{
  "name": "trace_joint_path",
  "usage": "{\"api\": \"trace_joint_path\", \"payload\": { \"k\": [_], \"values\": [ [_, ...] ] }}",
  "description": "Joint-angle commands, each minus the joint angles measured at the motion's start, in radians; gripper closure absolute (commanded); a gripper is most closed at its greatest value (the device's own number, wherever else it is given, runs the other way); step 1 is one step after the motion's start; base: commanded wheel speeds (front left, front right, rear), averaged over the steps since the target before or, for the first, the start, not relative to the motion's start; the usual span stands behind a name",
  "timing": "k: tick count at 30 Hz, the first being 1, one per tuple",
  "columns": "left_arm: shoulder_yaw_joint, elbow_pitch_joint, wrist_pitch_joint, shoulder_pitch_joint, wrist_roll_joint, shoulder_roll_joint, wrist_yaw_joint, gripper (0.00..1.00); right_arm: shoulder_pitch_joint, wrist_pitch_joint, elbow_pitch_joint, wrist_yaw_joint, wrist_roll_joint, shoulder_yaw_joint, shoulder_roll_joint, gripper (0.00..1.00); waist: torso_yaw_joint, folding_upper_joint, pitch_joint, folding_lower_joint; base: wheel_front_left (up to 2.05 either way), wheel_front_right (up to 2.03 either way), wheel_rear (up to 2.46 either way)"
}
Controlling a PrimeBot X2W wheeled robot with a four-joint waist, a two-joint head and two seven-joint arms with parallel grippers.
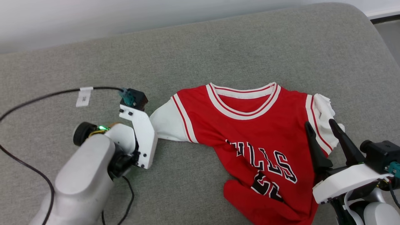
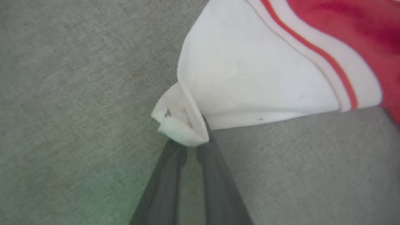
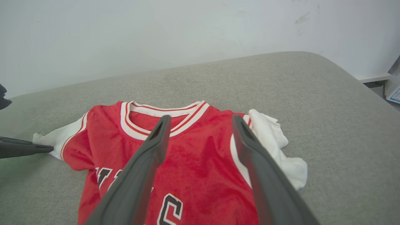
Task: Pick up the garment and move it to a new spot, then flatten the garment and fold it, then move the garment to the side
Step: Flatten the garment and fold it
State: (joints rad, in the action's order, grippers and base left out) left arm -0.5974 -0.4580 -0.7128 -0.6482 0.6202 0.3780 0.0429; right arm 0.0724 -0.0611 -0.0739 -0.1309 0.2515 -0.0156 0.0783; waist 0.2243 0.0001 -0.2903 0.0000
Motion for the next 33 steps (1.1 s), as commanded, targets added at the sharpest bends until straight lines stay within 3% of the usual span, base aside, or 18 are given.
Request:
{"api": "trace_joint_path", "payload": {
  "k": [1, 9, 16, 24, 33],
  "values": [
    [-0.021, -0.032, 0.009, 0.083, -0.005, -0.006, -0.011, 1.0, 0.005, 0.001, 0.002, 0.0, 0.002, 0.006, -0.003, 0.0, -0.012, -0.0001, 0.01, 0.0, 0.0, 0.0, 0.0],
    [0.063, 0.093, 0.245, 0.134, -0.04, 0.023, -0.107, 1.0, -0.017, -0.043, 0.006, 0.0, 0.015, 0.048, 0.017, 0.0, -0.087, -0.0001, 0.069, 0.0, 0.0, 0.0, 0.0],
    [0.122, 0.255, 0.354, 0.256, -0.036, 0.064, -0.185, 1.0, -0.039, -0.134, 0.035, 0.0, 0.062, 0.137, 0.033, 0.0, -0.155, -0.0001, 0.121, 0.0, 0.0, 0.0, 0.0],
    [0.139, 0.408, 0.383, 0.317, -0.048, 0.09, -0.228, 1.0, 0.057, -0.409, 0.202, 0.0, 0.152, 0.326, 0.114, 0.0, -0.195, -0.0001, 0.117, 0.0, 0.0, 0.0, 0.0],
    [0.132, 0.481, 0.393, 0.26, -0.064, 0.073, -0.234, 1.0, 0.288, -0.716, 0.366, 0.0, 0.18, 0.353, 0.196, 0.0, -0.236, -0.0001, 0.012, 0.0, 0.0, 0.0, 0.0]
  ]
}}
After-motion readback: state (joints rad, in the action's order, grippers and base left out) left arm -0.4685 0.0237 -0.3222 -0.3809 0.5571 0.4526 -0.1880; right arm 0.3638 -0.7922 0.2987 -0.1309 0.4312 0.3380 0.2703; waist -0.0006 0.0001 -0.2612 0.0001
